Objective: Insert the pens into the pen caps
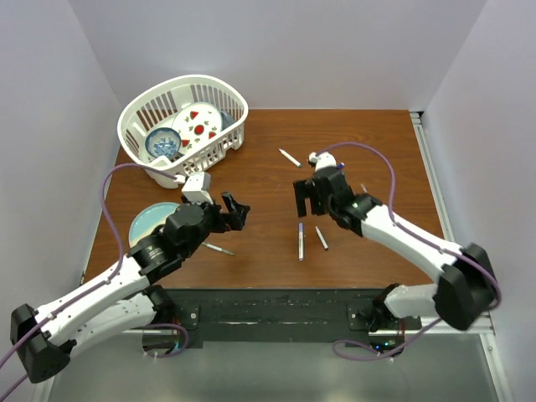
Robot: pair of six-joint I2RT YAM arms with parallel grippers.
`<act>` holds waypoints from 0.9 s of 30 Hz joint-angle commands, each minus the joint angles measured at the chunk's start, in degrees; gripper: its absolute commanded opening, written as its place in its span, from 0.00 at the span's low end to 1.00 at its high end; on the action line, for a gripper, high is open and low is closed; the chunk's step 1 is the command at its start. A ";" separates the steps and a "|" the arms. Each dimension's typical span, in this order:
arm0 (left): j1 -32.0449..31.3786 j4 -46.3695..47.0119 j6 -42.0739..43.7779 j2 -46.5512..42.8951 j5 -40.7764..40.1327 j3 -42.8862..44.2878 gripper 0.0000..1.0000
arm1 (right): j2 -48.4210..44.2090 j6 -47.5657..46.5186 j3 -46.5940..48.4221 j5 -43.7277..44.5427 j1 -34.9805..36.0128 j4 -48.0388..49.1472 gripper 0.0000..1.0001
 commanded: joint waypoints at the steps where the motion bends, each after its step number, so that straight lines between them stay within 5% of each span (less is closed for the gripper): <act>1: 0.16 -4.96 4.31 -2.90 2.08 1.50 1.00 | 9.30 -7.51 8.45 -5.09 -5.21 6.85 0.96; 11: 0.16 -19.02 14.68 -4.84 1.68 8.80 1.00 | 36.37 -10.95 30.42 -11.95 -13.03 7.73 0.79; 15: 0.16 -16.75 16.35 -8.36 2.46 6.25 1.00 | 45.17 -12.17 40.69 -15.03 -15.06 6.24 0.56; 27: 0.42 -17.00 16.79 -10.30 1.24 5.98 1.00 | 58.45 -16.05 52.67 -15.22 -15.32 3.07 0.47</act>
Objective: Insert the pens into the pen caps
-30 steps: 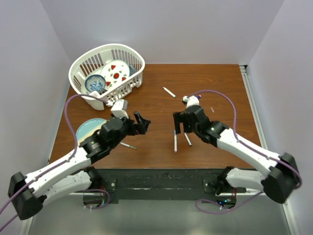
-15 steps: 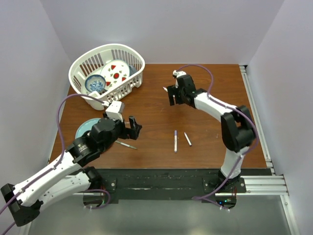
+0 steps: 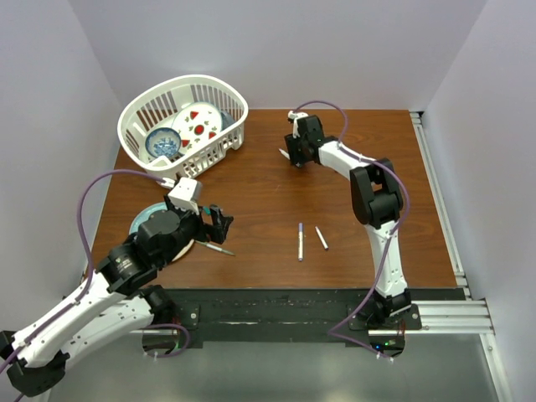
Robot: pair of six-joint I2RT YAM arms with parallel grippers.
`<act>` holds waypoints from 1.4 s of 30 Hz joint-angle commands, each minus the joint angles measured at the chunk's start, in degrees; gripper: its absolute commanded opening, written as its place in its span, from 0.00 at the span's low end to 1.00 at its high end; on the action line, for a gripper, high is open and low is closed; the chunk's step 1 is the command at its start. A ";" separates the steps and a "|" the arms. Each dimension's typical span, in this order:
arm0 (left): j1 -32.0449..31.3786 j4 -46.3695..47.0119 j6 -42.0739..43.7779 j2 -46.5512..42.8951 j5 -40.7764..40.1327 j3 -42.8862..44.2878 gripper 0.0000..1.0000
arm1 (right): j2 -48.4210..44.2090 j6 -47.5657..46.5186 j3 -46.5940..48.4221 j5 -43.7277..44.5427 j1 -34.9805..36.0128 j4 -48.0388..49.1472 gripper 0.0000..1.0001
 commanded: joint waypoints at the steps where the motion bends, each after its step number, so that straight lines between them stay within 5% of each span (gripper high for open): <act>1: 0.42 -0.11 1.54 0.48 -0.93 -0.01 1.00 | 1.19 -2.37 3.25 0.11 0.37 -1.85 0.44; 5: 0.42 0.24 1.36 0.30 0.66 -0.09 0.98 | -1.17 -2.36 -1.92 -2.09 -0.07 1.92 0.27; 13: 1.04 0.68 0.14 -1.28 -0.48 -0.45 0.95 | -1.79 -0.09 -0.17 -4.63 -0.07 -5.97 0.20; 20: 1.12 1.91 -6.80 0.73 0.02 -1.15 0.93 | -10.75 7.29 -14.83 -9.73 0.37 -2.03 0.02; 28: 1.12 16.58 -15.69 10.40 11.64 -6.34 0.93 | -28.83 17.29 -43.02 -18.06 3.71 18.34 0.00; 37: 1.91 19.93 -16.74 30.07 10.41 5.25 0.89 | -46.34 33.90 -62.55 -25.37 6.87 43.04 0.00; 42: 2.44 24.13 -18.41 33.87 11.03 9.48 0.88 | -56.79 38.49 -69.24 -23.97 11.00 50.88 0.00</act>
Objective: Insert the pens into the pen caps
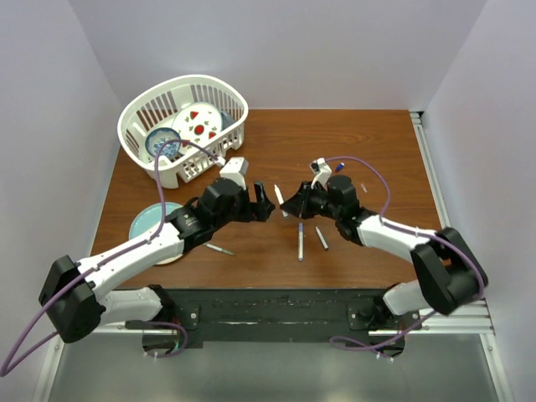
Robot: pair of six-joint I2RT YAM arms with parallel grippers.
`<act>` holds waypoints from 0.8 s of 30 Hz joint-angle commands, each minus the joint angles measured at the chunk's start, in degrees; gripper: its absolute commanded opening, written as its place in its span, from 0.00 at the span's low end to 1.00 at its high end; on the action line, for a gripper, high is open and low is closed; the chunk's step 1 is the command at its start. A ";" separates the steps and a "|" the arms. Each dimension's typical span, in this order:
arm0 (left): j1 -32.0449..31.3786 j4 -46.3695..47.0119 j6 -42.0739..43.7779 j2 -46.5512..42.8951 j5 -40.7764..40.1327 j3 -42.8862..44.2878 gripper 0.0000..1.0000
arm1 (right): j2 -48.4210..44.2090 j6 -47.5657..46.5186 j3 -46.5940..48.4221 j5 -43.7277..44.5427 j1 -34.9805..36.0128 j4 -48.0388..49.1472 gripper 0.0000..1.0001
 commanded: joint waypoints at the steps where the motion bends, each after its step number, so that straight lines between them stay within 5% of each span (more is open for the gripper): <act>1: 0.85 7.97 -2.15 1.22 1.19 3.89 0.88 | -8.11 8.70 -4.89 -1.31 2.87 13.99 0.00; 16: 1.11 10.79 -3.65 2.19 -0.04 6.88 0.70 | -19.64 10.31 -6.30 -2.19 7.96 13.21 0.00; 20: 1.11 12.29 -3.56 1.40 2.59 6.09 0.38 | -20.08 9.95 -6.21 -1.04 8.94 12.06 0.00; 21: 1.11 12.72 -3.65 1.32 3.21 5.91 0.20 | -20.08 10.04 -6.04 -1.30 9.11 12.07 0.00; 23: 1.11 13.69 -3.91 0.70 5.75 5.21 0.02 | -19.47 10.21 -5.69 -3.23 9.29 11.98 0.00; 24: 1.11 14.30 -4.00 0.44 6.72 5.03 0.00 | -19.46 10.30 -5.34 -4.11 9.38 11.98 0.00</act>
